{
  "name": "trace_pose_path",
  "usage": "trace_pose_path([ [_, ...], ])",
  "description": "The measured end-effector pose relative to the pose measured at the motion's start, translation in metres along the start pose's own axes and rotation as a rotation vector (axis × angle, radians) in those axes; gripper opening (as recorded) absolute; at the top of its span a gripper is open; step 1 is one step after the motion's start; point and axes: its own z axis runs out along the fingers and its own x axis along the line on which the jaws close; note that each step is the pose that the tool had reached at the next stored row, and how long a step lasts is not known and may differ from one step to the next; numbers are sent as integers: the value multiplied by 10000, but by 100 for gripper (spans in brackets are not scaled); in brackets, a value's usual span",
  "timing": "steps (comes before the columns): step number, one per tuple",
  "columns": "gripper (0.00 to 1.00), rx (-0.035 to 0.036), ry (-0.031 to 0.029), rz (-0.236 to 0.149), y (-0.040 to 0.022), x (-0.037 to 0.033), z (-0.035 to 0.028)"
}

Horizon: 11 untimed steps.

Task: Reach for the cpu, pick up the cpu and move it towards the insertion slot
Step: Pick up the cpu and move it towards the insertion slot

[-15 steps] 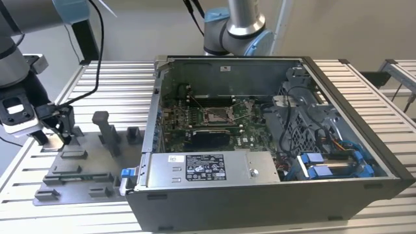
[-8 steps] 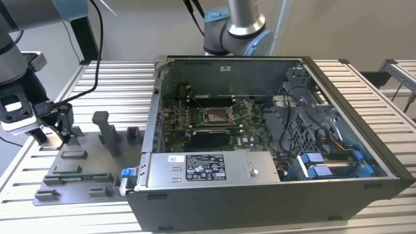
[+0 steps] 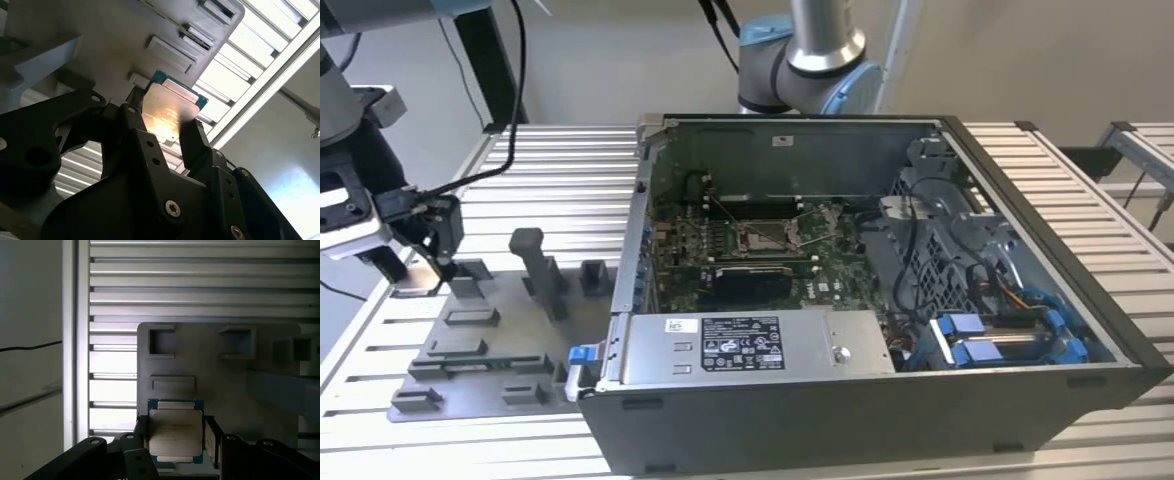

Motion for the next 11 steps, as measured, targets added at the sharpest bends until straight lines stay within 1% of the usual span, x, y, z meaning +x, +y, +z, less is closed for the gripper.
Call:
trace_pose_path([
  [5, 0, 0, 0, 0, 5, 0, -125],
  [8, 0, 0, -1, 0, 8, 0, -220],
  [11, 0, 1, 0, 0, 11, 1, -290],
])
